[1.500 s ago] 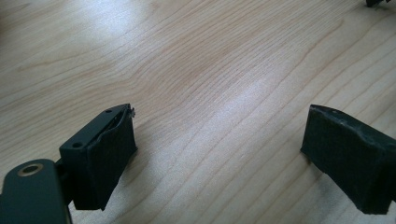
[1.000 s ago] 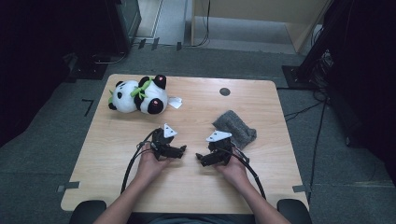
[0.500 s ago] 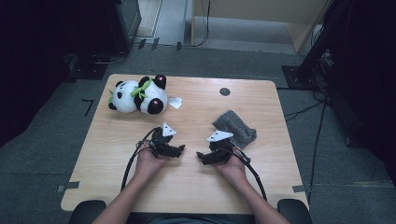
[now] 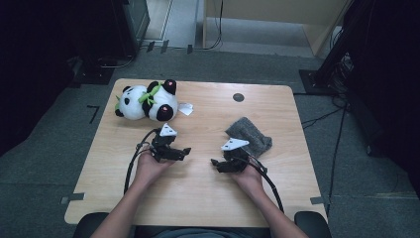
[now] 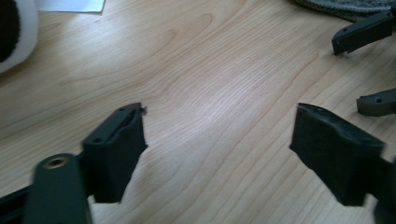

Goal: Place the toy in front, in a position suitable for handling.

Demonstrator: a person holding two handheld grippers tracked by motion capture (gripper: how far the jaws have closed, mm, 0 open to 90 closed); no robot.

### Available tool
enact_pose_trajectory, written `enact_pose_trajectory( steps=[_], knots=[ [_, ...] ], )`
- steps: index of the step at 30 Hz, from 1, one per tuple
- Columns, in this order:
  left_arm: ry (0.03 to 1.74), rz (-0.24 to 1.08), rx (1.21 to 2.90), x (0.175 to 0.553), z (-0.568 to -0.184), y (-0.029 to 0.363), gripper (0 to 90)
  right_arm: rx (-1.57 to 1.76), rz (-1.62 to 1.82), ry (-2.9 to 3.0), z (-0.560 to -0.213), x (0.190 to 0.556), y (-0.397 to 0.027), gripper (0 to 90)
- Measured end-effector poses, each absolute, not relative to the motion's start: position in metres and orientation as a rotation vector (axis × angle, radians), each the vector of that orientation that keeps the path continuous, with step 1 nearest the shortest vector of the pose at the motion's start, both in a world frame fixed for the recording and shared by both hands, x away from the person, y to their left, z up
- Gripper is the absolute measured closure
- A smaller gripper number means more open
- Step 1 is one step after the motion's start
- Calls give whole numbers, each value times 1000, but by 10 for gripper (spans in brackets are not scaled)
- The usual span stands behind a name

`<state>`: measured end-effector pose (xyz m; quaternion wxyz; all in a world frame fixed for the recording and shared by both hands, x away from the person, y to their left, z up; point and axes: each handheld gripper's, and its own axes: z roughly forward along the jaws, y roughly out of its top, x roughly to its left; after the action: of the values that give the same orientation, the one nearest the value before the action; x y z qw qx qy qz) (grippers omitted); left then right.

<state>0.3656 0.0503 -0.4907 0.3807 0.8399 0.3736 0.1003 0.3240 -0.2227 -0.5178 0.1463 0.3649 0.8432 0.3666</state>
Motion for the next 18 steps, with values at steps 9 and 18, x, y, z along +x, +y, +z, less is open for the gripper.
enact_pose_trajectory(
  steps=[9, 18],
  knots=[
    [962, 297, 2119, 371, -483, 72, 304, 1036, 1105, 2393, -522, 321, -225, 335],
    [959, 339, 2083, 380, -464, 85, 346, 1057, 1094, 2387, -522, 320, -227, 292]
  ],
)
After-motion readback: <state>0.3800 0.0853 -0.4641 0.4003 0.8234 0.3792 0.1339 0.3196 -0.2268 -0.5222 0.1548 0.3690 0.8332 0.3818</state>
